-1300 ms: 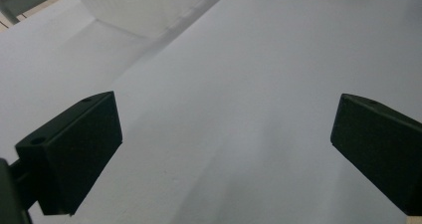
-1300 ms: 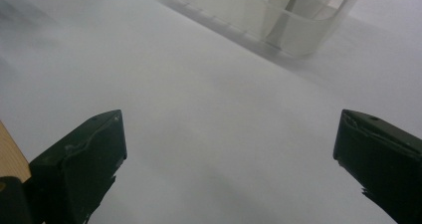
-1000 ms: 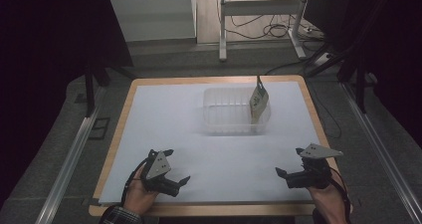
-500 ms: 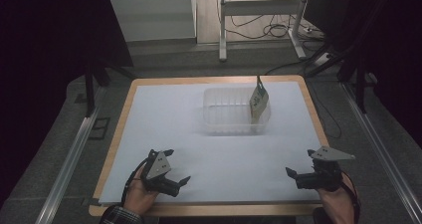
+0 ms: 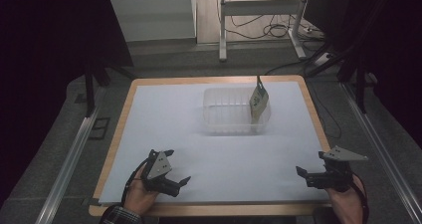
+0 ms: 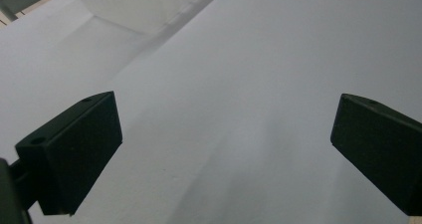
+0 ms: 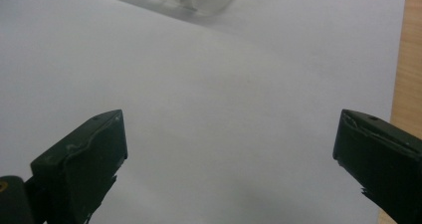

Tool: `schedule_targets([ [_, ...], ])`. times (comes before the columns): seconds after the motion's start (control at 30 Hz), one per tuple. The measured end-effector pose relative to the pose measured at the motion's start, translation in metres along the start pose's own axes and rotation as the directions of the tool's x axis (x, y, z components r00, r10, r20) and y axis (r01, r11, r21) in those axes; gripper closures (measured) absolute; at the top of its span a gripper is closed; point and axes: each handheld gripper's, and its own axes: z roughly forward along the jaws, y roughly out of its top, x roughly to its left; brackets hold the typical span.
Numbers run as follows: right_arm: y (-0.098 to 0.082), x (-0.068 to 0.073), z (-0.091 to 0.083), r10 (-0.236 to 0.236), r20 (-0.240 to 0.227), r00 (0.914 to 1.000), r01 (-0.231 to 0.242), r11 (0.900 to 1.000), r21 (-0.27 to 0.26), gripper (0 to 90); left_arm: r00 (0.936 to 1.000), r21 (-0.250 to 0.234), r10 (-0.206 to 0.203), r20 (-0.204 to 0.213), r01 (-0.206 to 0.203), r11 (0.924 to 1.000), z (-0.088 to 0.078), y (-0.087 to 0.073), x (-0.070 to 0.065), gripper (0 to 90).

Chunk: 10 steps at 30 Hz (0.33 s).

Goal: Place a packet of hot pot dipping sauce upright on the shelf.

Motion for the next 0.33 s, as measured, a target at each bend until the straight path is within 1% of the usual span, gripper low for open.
schedule_targets([
  [0.2,-0.0041,-0.0056,0.0031,0.020,-0.004,0.9998,-0.020,1.000,0.023,0.6,1.0000,0.002,0.001,-0.001,-0.001,1.0000,0.0001,0.0000,0.0000,0.0],
  [0.33,-0.0047,-0.0071,0.0034,0.025,-0.002,0.9997,-0.025,0.999,0.025,0.6,1.0000,0.003,0.002,-0.003,-0.002,1.0000,0.0004,0.0003,0.0001,0.0],
])
